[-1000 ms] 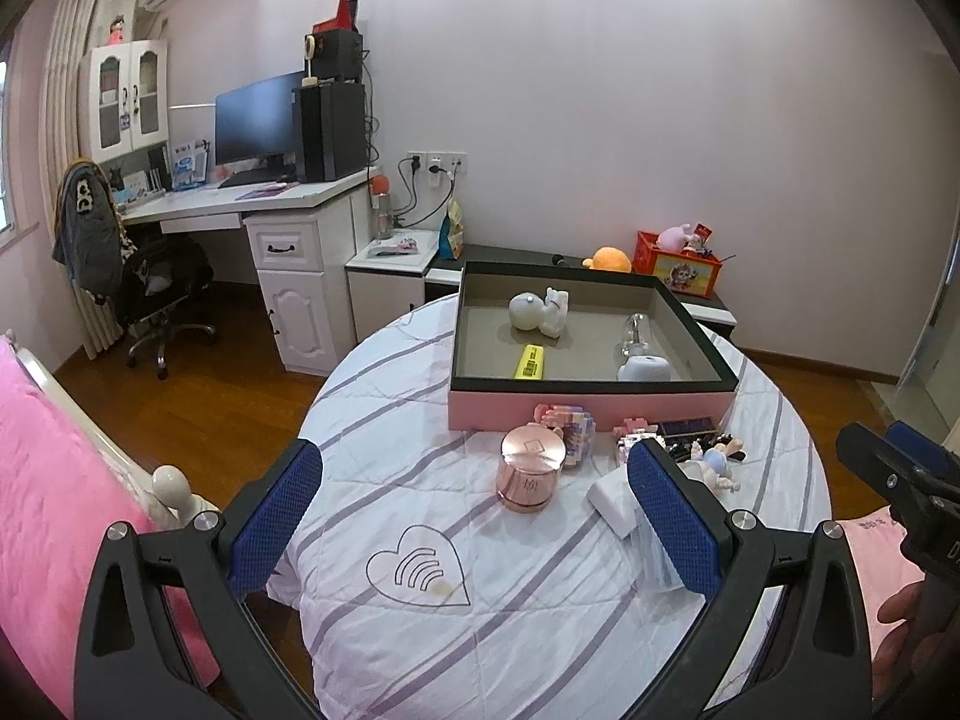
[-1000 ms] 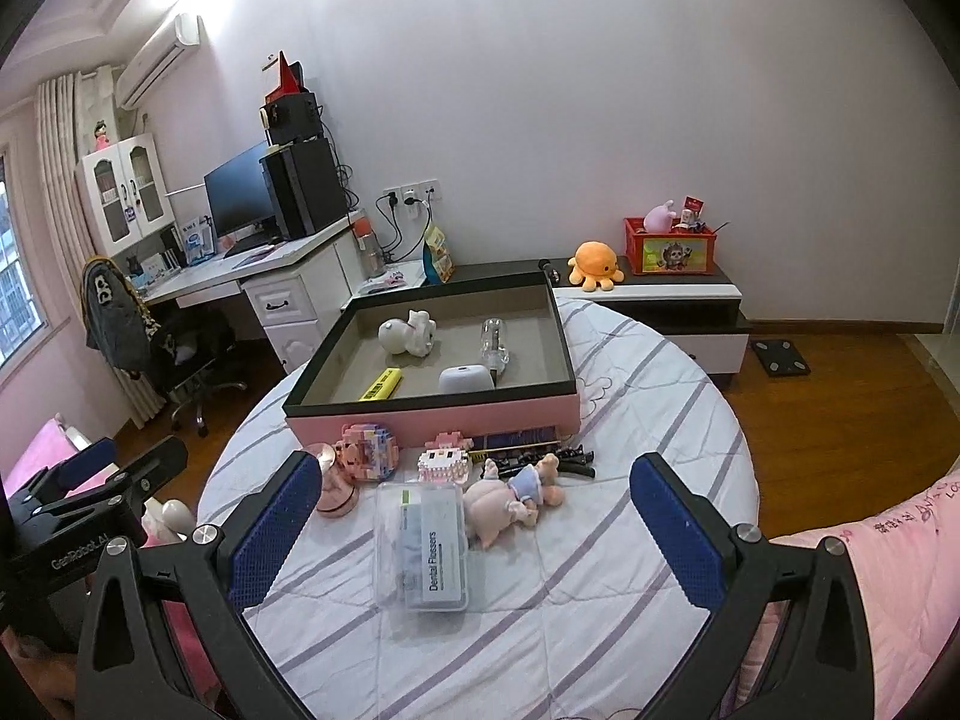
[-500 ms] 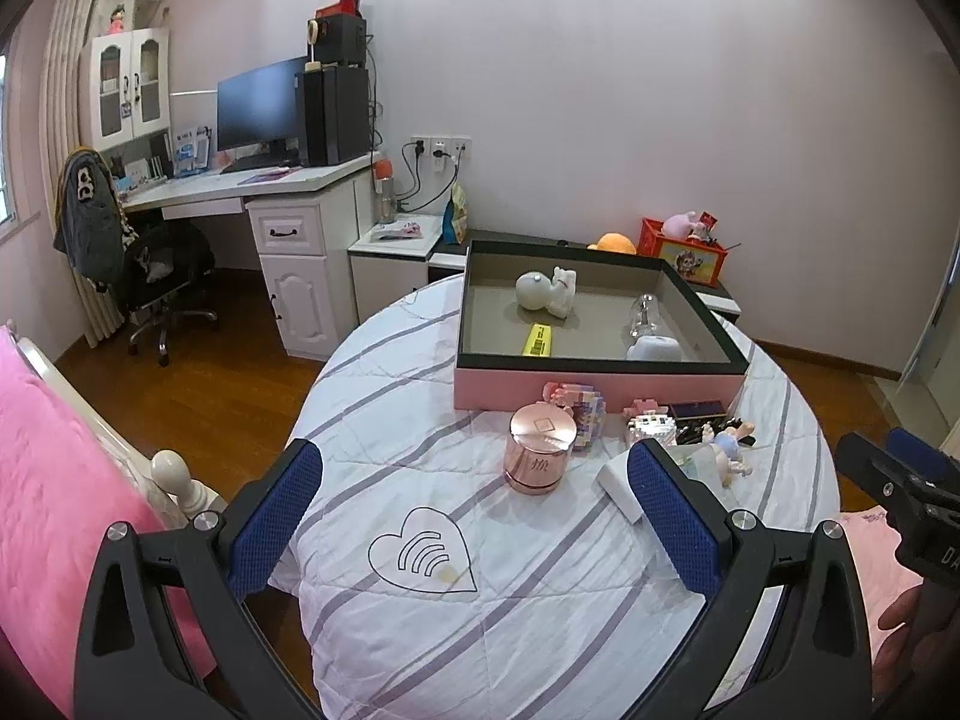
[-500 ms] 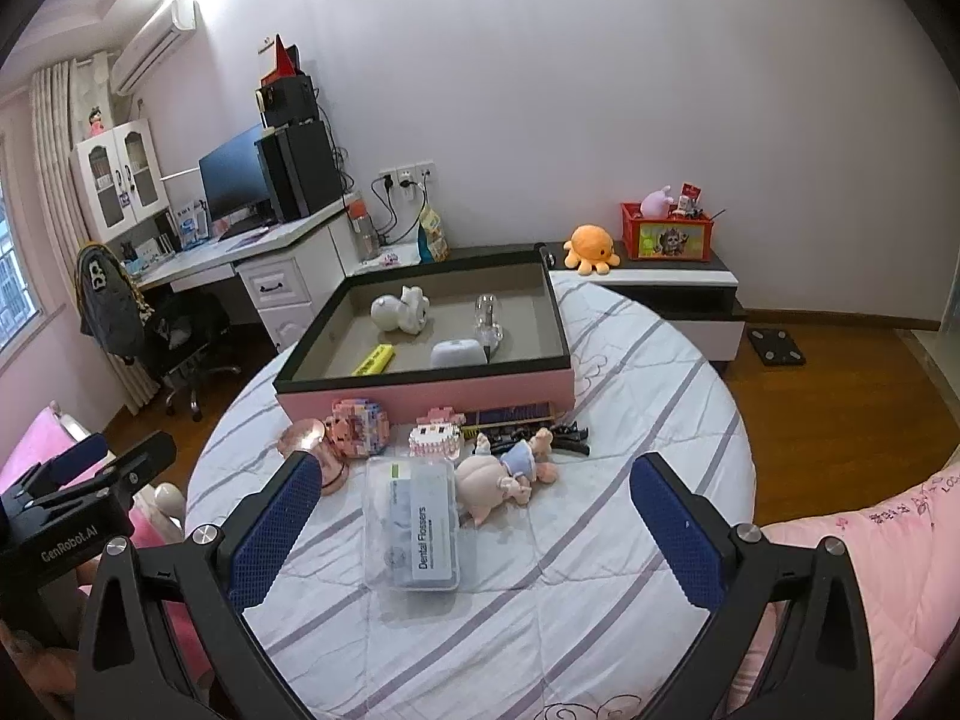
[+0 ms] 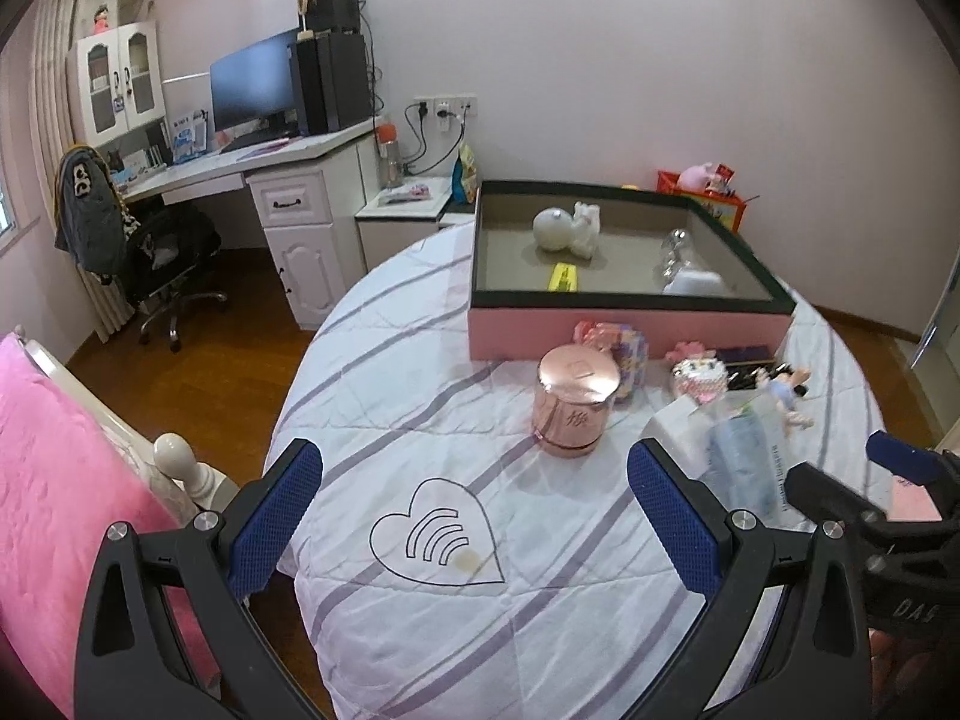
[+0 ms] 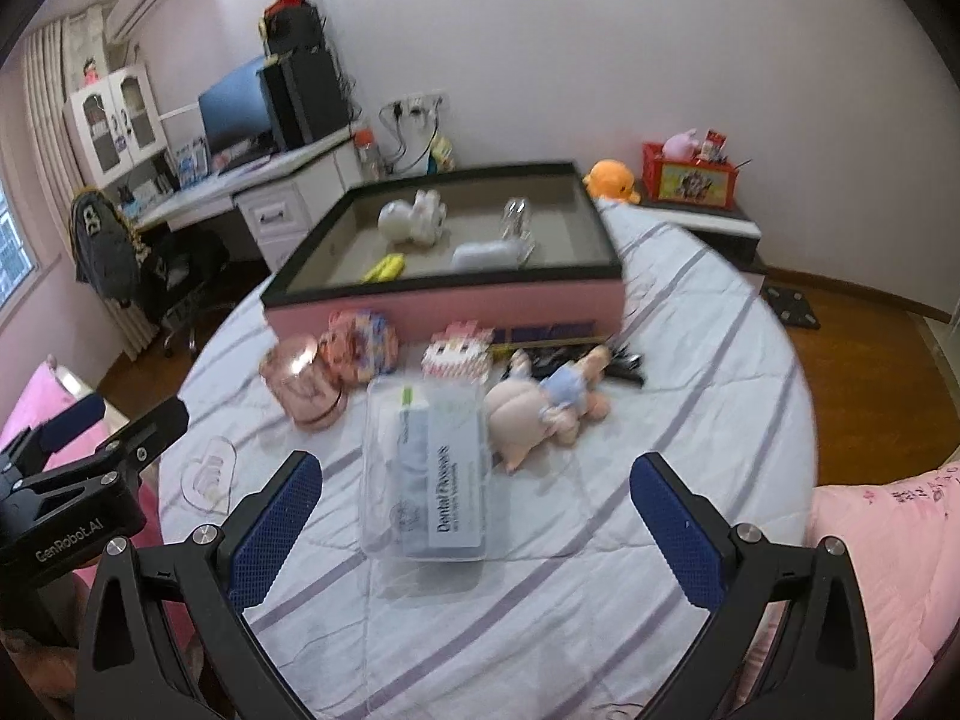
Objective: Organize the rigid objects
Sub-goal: 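Move both grippers back toward the canister and floss box, then grasp rose-gold canister with left gripper while right gripper grasps Dental Flossers box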
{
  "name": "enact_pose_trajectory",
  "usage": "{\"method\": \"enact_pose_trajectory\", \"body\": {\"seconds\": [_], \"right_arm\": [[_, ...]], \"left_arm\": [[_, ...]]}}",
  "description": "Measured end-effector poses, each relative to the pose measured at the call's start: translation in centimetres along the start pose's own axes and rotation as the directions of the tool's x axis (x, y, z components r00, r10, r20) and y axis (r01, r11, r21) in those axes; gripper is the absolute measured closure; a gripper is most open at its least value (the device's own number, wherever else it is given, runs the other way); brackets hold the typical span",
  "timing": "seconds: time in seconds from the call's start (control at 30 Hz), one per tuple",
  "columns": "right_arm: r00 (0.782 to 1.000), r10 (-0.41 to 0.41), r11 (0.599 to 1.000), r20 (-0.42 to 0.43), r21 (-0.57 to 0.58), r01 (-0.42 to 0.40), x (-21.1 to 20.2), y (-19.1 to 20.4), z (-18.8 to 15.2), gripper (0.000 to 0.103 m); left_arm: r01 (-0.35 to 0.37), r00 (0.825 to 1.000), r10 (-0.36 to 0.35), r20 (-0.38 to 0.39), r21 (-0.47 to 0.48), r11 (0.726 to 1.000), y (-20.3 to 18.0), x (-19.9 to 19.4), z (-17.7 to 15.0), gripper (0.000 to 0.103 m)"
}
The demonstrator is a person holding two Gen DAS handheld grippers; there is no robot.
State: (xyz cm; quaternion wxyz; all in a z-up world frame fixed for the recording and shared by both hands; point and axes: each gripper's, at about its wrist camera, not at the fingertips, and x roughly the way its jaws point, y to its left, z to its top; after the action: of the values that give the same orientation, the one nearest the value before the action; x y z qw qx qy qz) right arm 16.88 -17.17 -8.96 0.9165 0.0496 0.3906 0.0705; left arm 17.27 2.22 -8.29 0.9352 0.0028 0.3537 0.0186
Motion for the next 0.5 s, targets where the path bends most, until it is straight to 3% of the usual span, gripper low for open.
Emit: {"method": "enact_pose_trajectory", "body": {"seconds": [0.33, 0.43, 0.47, 0.5], "right_arm": [[0.995, 0.027, 1.0, -0.1, 0.017, -0.025, 4.6, 0.4, -0.6, 0.001], [0.993, 0.041, 0.999, -0.115, 0.014, -0.04, 5.4, 0.2, -0.8, 0.023], [0.992, 0.052, 0.999, -0.116, 0.015, -0.051, 5.5, 0.2, -0.8, 0.035], [0.992, 0.054, 0.999, -0.117, 0.008, -0.054, 5.5, 0.3, -0.8, 0.037]], "left_arm": [[0.011, 0.999, -0.011, -0.046, 0.017, 1.0, 0.2, 2.7, -0.4, 0.0], [0.028, 0.998, -0.027, -0.055, 0.014, 1.0, 0.2, 3.5, -0.3, 0.0], [0.03, 0.998, -0.029, -0.057, 0.018, 0.999, 0.0, 3.8, -0.2, 0.0], [0.032, 0.998, -0.031, -0.059, 0.02, 0.999, -0.1, 4.0, -0.2, 0.0]]}}
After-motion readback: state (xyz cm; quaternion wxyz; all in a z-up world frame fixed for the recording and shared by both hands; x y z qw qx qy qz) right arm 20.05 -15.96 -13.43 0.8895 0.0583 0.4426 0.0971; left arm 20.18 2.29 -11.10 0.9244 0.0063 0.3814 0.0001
